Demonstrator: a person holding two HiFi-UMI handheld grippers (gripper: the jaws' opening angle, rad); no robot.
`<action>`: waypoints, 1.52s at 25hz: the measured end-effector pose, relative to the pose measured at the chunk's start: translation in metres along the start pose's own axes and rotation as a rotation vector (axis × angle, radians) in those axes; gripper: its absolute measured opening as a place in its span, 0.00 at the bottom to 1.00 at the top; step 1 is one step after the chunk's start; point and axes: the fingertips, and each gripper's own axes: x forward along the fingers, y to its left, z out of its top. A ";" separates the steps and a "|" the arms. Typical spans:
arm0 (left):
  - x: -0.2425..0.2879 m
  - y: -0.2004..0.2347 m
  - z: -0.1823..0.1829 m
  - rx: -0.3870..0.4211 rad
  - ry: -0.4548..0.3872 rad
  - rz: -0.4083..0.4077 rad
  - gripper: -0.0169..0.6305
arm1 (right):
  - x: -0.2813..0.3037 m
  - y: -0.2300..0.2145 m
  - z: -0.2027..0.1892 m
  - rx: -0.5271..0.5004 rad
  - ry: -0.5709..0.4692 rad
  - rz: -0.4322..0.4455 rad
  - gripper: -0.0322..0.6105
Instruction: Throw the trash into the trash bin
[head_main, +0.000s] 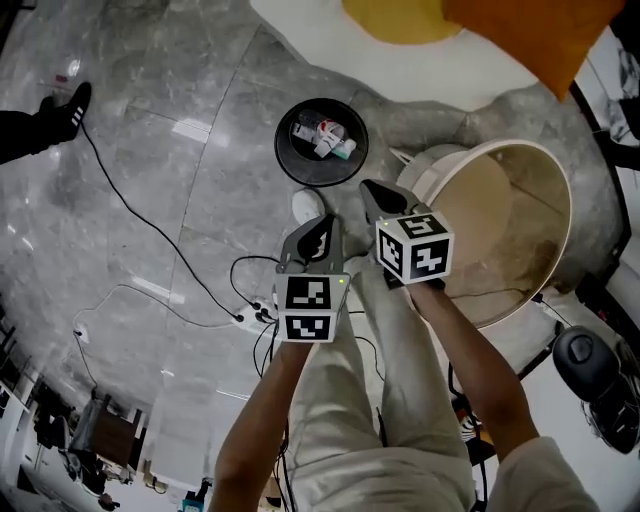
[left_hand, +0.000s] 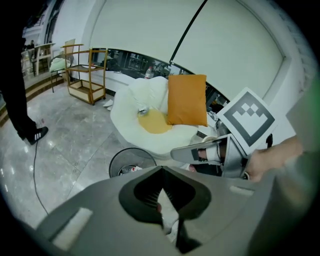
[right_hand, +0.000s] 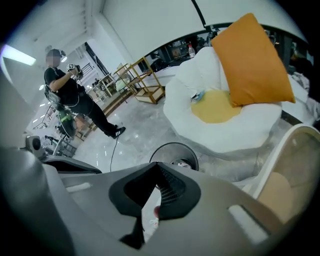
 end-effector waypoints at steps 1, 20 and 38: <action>-0.004 -0.003 0.004 0.004 -0.003 0.001 0.03 | -0.009 0.001 0.003 0.004 -0.011 0.000 0.09; -0.119 -0.099 0.086 0.131 -0.064 -0.016 0.03 | -0.186 0.034 0.044 -0.044 -0.206 -0.002 0.09; -0.232 -0.240 0.111 0.286 -0.096 -0.134 0.03 | -0.405 0.040 0.037 -0.016 -0.404 -0.032 0.09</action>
